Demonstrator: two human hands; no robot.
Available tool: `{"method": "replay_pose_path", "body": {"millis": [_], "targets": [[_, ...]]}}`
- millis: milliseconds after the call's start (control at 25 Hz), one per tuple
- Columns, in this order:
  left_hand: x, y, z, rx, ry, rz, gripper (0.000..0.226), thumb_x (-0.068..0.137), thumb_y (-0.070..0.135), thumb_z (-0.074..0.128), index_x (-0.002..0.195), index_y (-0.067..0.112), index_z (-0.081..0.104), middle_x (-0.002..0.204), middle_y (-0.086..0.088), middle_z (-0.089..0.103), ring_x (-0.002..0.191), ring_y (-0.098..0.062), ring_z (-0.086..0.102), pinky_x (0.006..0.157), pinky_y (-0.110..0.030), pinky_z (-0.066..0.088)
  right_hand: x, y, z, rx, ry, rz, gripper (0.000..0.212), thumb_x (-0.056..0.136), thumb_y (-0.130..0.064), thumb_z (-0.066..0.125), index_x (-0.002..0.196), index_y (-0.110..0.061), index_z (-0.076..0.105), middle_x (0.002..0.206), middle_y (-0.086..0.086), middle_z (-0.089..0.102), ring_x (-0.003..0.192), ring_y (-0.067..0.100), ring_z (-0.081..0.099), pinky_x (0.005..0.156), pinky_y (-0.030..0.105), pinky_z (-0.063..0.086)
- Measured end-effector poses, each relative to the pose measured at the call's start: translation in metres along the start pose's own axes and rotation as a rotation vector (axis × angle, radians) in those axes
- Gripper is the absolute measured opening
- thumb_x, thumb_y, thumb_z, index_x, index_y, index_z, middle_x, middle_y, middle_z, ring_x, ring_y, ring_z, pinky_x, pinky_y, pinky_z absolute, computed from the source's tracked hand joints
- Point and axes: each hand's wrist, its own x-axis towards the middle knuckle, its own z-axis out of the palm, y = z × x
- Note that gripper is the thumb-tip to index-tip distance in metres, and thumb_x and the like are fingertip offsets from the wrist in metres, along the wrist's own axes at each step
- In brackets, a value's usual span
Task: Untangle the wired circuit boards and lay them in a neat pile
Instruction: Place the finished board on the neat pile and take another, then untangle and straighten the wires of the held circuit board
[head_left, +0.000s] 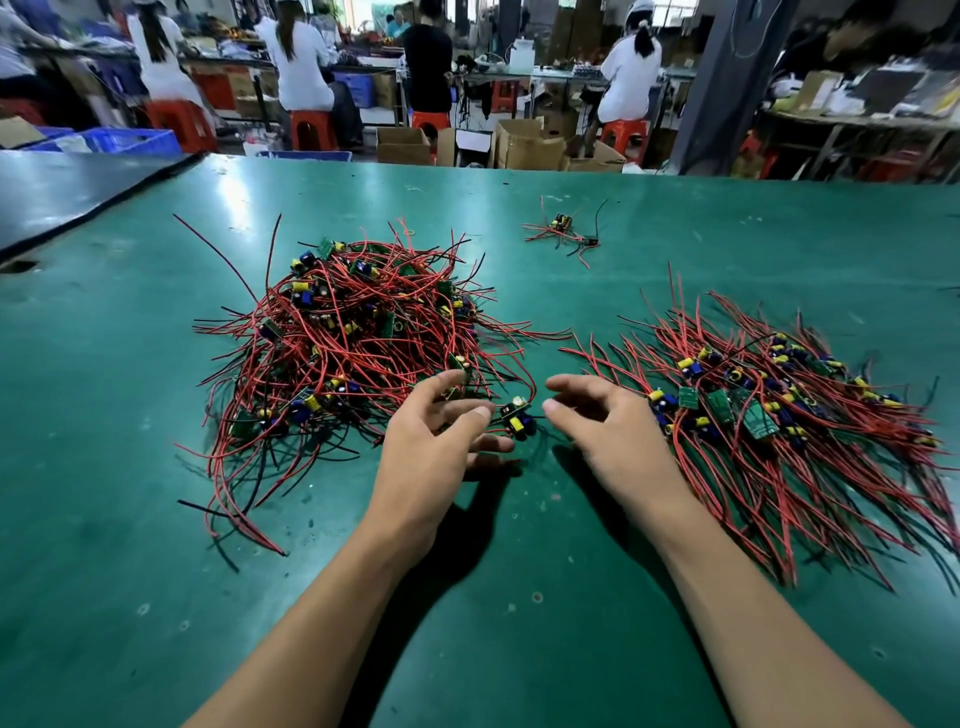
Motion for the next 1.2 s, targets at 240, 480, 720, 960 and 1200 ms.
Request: {"method": "replay_pose_path", "body": {"millis": [240, 480, 720, 960, 1200], "targets": [[0.005, -0.007, -0.006, 0.231, 0.126, 0.192, 0.016, 0.088, 0.006, 0.069, 0.099, 0.017, 0.063, 0.093, -0.011, 0.066, 0.088, -0.031, 0.070, 0.086, -0.050, 0.057, -0.002, 0.000, 0.003, -0.108, 0.164, -0.136, 0.013, 0.100, -0.015, 0.060, 0.100, -0.018, 0.073, 0.087, 0.000, 0.076, 0.071, 0.011, 0.070, 0.075, 0.025, 0.057], [0.006, -0.008, -0.006, 0.287, 0.157, 0.226, 0.005, 0.087, 0.008, 0.071, 0.090, 0.011, 0.068, 0.086, -0.011, 0.072, 0.083, -0.030, 0.070, 0.084, -0.053, 0.057, 0.004, -0.025, -0.014, 0.885, 0.179, 0.154, 0.014, 0.103, -0.016, 0.052, 0.100, -0.013, 0.065, 0.064, -0.005, 0.064, 0.050, 0.005, 0.055, 0.052, 0.016, 0.051], [0.003, -0.002, -0.004, 0.180, 0.085, 0.134, 0.006, 0.089, 0.007, 0.067, 0.084, 0.010, 0.067, 0.068, -0.002, 0.068, 0.058, -0.017, 0.058, 0.052, -0.025, 0.048, 0.004, -0.027, -0.022, 1.210, -0.193, 0.320, 0.024, 0.090, -0.024, 0.054, 0.108, -0.012, 0.062, 0.062, -0.008, 0.047, 0.041, 0.001, 0.039, 0.040, 0.012, 0.040], [-0.007, 0.002, 0.012, -0.025, -0.230, -0.173, 0.018, 0.093, 0.017, 0.062, 0.081, 0.007, 0.071, 0.070, -0.011, 0.071, 0.047, -0.015, 0.063, 0.042, -0.019, 0.048, -0.001, -0.020, 0.004, 0.784, -0.122, 0.256, 0.015, 0.100, -0.016, 0.055, 0.103, -0.015, 0.069, 0.067, -0.003, 0.063, 0.048, 0.003, 0.054, 0.051, 0.015, 0.052], [-0.008, 0.002, 0.008, -0.055, -0.326, -0.218, 0.034, 0.080, 0.030, 0.067, 0.101, 0.003, 0.069, 0.090, -0.016, 0.073, 0.065, -0.022, 0.071, 0.058, -0.026, 0.054, -0.004, -0.018, 0.008, 0.623, -0.077, 0.122, 0.012, 0.100, -0.013, 0.058, 0.102, -0.013, 0.070, 0.068, -0.002, 0.065, 0.054, 0.009, 0.057, 0.051, 0.019, 0.050]]}}
